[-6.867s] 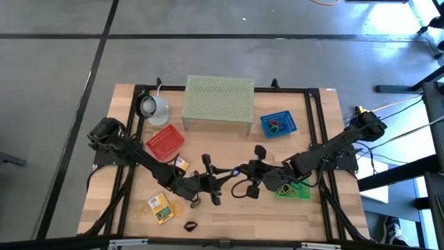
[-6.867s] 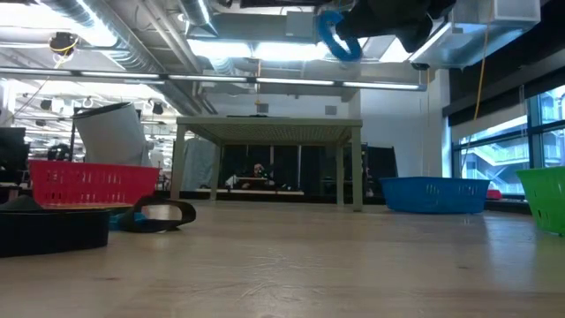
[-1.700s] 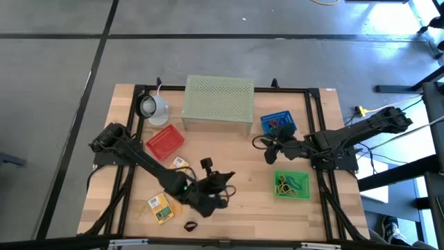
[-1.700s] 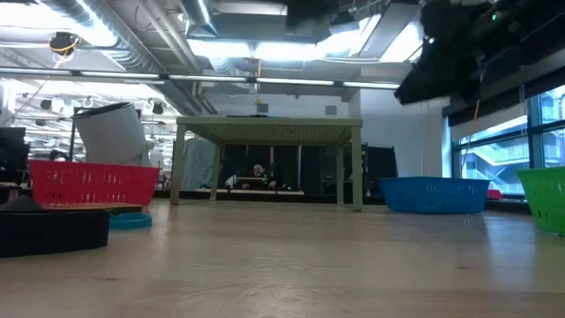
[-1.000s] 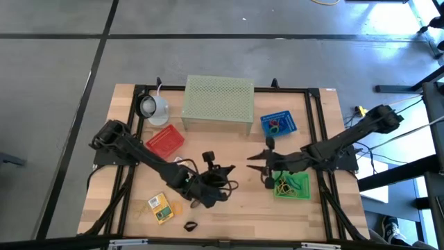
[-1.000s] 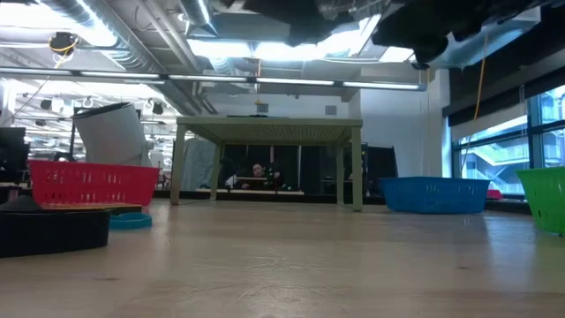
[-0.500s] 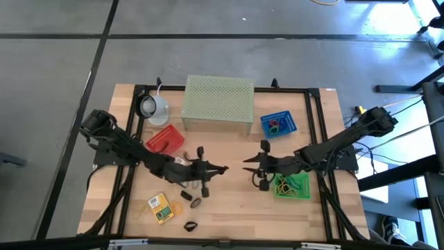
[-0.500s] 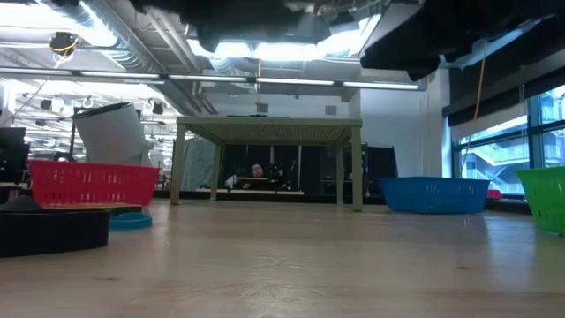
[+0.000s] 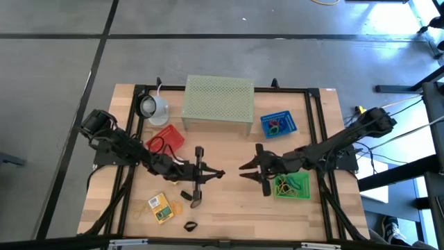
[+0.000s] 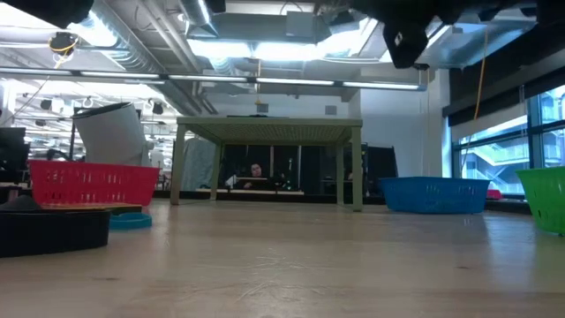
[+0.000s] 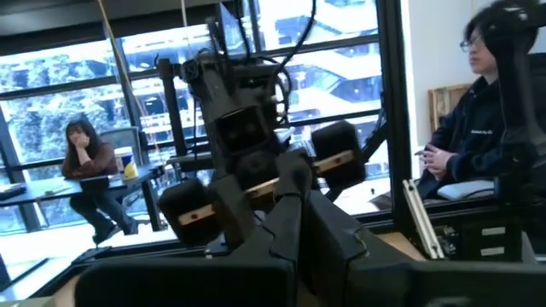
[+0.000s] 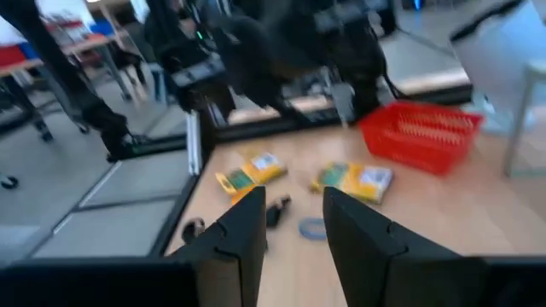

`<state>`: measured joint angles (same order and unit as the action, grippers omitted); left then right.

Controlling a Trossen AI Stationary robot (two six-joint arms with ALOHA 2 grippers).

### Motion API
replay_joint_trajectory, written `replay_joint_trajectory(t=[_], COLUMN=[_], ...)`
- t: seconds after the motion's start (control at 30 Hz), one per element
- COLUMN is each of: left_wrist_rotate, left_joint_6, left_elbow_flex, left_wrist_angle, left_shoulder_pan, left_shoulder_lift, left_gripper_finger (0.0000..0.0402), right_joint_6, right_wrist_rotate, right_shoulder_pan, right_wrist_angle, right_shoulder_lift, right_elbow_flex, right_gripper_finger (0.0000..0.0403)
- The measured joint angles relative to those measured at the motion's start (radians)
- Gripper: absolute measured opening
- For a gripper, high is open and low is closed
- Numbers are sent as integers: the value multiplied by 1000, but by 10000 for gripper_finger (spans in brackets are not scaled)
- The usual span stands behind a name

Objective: Pick & Place Office Desk Supplies
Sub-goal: Put the black rubber band into the green bin

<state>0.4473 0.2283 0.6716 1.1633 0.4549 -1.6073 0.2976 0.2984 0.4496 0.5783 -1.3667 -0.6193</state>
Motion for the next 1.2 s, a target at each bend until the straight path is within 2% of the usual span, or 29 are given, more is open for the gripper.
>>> replay_joint_trajectory(t=[0.2, 0.3, 0.53, 0.7, 0.9, 1.2], left_wrist_rotate=[-37, -40, -37, -47, -46, -46], left_joint_6=[-49, -51, -50, -14, -8, -35], left_elbow_flex=[0, 0, 19, 42, 41, 41], left_wrist_angle=[9, 8, 60, 70, 59, 7], left_shoulder_pan=[-21, -21, -27, -18, -15, -15], left_shoulder_lift=[0, -2, -79, -93, -93, -93], left_gripper_finger=[8, 8, 8, 8, 8, 8], right_joint_6=[-101, -139, -254, -255, -257, -257], right_wrist_rotate=[-1, -4, -4, 1, 30, 34], right_shoulder_pan=[6, 3, 3, 3, 5, 5], right_wrist_angle=[248, 293, 254, 96, 79, 90], right_shoulder_lift=[-136, -198, -315, -347, -346, -345], right_elbow_flex=[-1, -28, -153, -224, -253, -258], right_gripper_finger=[120, 120, 131, 174, 218, 219])
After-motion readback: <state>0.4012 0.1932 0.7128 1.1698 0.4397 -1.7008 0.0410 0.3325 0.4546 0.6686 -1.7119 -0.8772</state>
